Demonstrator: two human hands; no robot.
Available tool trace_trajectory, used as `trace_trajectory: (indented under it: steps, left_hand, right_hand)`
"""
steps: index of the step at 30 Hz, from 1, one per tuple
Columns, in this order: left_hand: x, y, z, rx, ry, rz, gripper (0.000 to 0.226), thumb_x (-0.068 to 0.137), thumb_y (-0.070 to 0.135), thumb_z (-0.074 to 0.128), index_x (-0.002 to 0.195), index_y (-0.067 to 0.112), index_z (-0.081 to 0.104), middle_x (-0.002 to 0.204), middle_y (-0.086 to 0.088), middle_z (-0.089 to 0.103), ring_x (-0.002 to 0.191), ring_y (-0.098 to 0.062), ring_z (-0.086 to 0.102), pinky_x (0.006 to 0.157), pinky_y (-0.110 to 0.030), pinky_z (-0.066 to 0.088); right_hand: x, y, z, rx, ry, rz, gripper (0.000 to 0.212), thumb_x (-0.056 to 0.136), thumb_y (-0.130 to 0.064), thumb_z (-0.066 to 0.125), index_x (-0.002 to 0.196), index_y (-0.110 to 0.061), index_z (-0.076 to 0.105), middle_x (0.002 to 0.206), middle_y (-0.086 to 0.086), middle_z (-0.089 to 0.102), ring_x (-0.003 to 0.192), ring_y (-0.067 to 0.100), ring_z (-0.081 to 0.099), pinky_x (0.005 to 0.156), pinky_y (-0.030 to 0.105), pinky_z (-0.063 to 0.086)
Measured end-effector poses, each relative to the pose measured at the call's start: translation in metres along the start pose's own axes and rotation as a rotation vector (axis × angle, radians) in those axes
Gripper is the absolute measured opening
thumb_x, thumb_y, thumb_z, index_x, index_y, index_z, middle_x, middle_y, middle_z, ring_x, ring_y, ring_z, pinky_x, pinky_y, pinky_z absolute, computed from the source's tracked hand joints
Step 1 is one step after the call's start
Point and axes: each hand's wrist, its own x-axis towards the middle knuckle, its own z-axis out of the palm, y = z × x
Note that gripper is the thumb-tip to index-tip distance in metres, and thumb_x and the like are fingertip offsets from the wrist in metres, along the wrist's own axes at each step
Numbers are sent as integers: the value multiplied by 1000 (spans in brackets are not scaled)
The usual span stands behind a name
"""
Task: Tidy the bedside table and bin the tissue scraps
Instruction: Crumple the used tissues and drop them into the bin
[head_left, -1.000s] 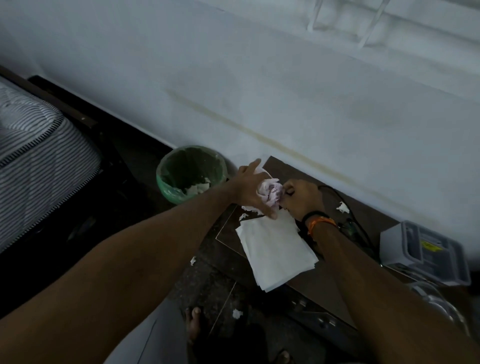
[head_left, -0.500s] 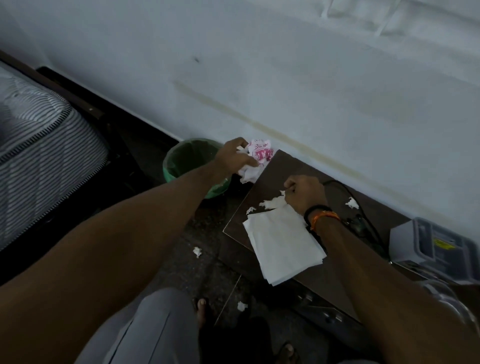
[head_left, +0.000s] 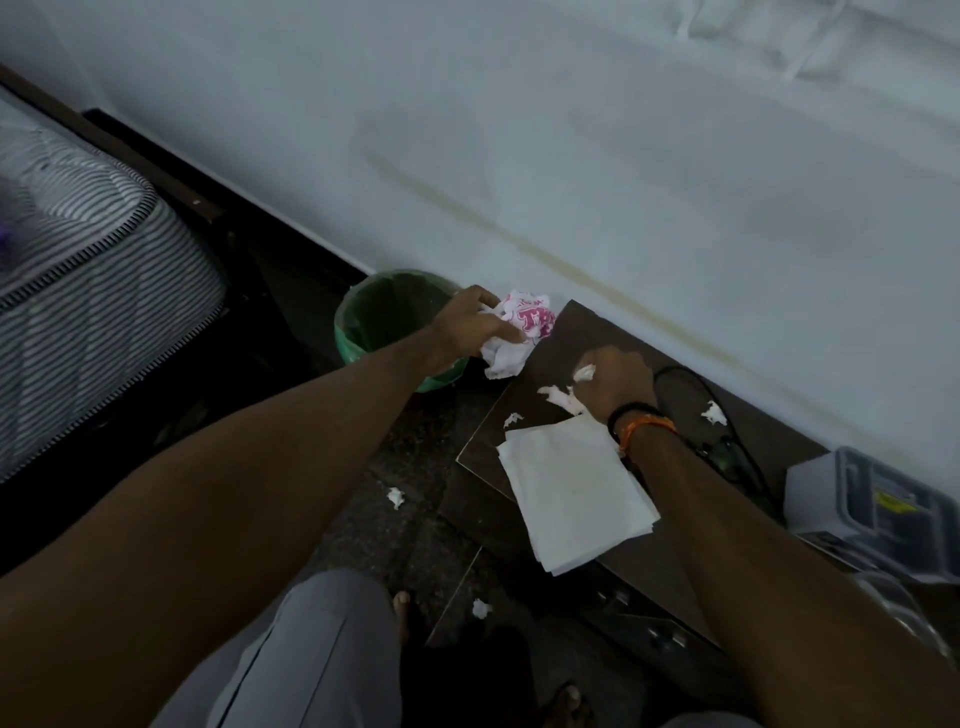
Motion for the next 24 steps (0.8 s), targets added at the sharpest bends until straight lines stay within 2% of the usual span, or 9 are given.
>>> trace_trajectory:
  steps: [2,6,9,11,14,16,18,21,24]
  left_hand:
    - [-1,-1,0,-38,7,-16,51,67,8,84,110,-5,59,102,-16,67,84,-23,67,62,-27,54]
    - [-7,-2,2,-97,9,-23,29,69,7,80,90,-10,70,90,-24,72,77,-27,67,75,-36,55]
    - [-10,-5,2,-101,15,0,49,58,20,82,87,-16,67,92,-37,66,75,-31,63,74,-41,53]
    - [-9,-6,4,-77,12,19,59,51,29,82,88,-16,67,94,-39,64,75,-32,62,75,-46,56]
    - [-11,-6,9,-30,29,-1,65,45,31,82,90,-13,68,98,-34,67,73,-26,62,73,-42,57]
    - [-13,-5,11,-16,21,0,53,52,24,83,88,-12,70,97,-32,68,71,-25,63,70,-39,56]
    - [-16,-5,12,-24,5,1,36,63,13,81,88,-11,71,95,-31,70,72,-26,66,72,-42,58]
    - [-18,-5,10,-45,-7,22,21,72,3,77,90,-7,71,83,-19,72,62,-17,69,62,-31,57]
    - [-17,-7,9,0,21,0,23,70,7,79,92,7,72,84,-7,72,68,-17,68,56,-26,56]
  right_hand:
    - [1,4,-5,100,84,25,17,76,-9,67,90,-12,77,96,11,75,97,34,67,84,39,56]
    - [2,7,-21,313,157,98,18,72,-9,73,89,-13,77,95,8,76,92,25,69,81,28,53]
    - [0,7,-25,378,119,69,20,73,-8,75,92,-14,77,97,7,76,93,23,69,87,33,56]
    - [1,8,-25,373,92,34,21,74,-7,73,93,-15,77,96,5,75,91,23,70,87,35,56]
    - [1,7,-19,149,-63,-84,26,76,-11,72,101,-17,75,106,4,74,100,23,68,84,25,50]
    - [-1,7,-9,-13,-172,-98,42,79,-20,75,120,-16,68,120,9,69,110,28,64,92,32,49]
    - [-3,7,2,-98,-244,-78,57,78,-26,80,130,-15,60,129,12,63,116,31,60,100,38,48]
    - [-3,8,11,-138,-246,-85,53,81,-27,78,128,-14,59,127,12,63,115,30,60,101,41,49]
    - [-1,7,13,-149,-194,-87,46,89,-25,69,131,-11,58,131,13,62,119,31,58,103,40,46]
